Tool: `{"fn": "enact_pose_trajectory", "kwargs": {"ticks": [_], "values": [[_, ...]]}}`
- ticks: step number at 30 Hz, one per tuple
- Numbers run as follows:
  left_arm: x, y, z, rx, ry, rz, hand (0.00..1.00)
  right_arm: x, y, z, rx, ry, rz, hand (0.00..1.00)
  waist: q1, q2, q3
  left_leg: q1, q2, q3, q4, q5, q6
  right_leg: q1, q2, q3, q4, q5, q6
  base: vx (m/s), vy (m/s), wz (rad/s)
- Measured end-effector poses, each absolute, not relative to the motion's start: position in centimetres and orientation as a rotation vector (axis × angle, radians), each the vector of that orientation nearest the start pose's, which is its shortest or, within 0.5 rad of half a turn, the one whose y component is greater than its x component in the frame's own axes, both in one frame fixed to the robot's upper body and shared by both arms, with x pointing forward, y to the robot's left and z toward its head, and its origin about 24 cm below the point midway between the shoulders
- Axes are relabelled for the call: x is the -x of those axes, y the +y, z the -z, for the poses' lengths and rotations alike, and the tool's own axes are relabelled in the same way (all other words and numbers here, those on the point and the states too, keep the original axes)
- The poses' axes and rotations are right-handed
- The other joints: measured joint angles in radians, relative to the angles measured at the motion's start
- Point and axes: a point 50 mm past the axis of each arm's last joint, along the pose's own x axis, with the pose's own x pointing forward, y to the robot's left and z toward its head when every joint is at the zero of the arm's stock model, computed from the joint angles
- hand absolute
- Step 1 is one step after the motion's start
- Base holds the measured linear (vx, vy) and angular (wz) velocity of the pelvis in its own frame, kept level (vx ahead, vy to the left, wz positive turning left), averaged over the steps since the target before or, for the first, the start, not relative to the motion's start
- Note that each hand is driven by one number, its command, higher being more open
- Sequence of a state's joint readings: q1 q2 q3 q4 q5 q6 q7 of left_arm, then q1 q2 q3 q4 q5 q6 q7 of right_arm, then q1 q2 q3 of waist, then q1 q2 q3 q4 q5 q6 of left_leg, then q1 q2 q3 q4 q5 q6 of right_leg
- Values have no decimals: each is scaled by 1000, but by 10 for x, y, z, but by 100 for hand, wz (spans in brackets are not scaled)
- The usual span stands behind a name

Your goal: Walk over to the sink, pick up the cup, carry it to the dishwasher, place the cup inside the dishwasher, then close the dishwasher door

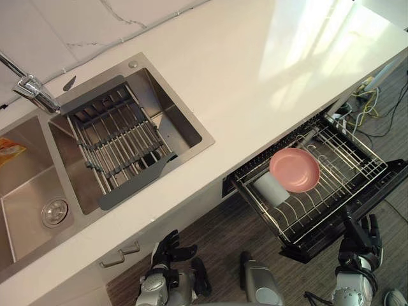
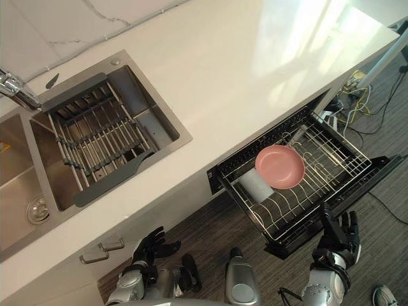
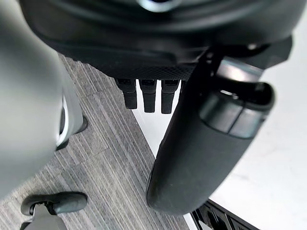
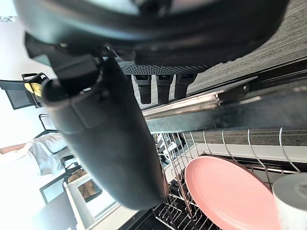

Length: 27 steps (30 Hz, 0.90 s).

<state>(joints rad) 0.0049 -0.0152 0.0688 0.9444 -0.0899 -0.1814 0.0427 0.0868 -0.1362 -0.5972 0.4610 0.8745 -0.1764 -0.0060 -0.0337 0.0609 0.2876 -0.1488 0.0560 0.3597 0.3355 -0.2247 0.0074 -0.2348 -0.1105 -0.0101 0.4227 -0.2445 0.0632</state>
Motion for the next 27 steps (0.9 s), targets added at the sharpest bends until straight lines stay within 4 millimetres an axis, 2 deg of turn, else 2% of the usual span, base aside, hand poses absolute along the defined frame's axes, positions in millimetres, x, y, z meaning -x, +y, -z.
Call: {"fn": "enact_pose_trajectory", "kwargs": {"ticks": [4, 16, 27], "values": [[-159, 159, 134, 99, 766, -149, 90, -156, -330, 40, -722, 19, 867, 90, 1, 9, 6, -12, -7, -9, -1, 7, -1, -11, -10, -20, 8, -1, 1, -18, 7, 9], [-157, 164, 134, 64, 767, -129, 90, -174, -320, 34, -651, 54, 755, 90, 3, 14, 9, -26, -38, -70, -53, 66, 1, -14, -40, -78, 12, 1, -1, -46, -8, 17], [-150, 175, 137, 32, 785, -127, 90, -223, -287, 18, -540, 91, 494, 90, 11, 16, 7, -40, -65, -204, -170, 192, -3, 24, -47, -201, -75, 60, -15, -49, -15, 33]]}}
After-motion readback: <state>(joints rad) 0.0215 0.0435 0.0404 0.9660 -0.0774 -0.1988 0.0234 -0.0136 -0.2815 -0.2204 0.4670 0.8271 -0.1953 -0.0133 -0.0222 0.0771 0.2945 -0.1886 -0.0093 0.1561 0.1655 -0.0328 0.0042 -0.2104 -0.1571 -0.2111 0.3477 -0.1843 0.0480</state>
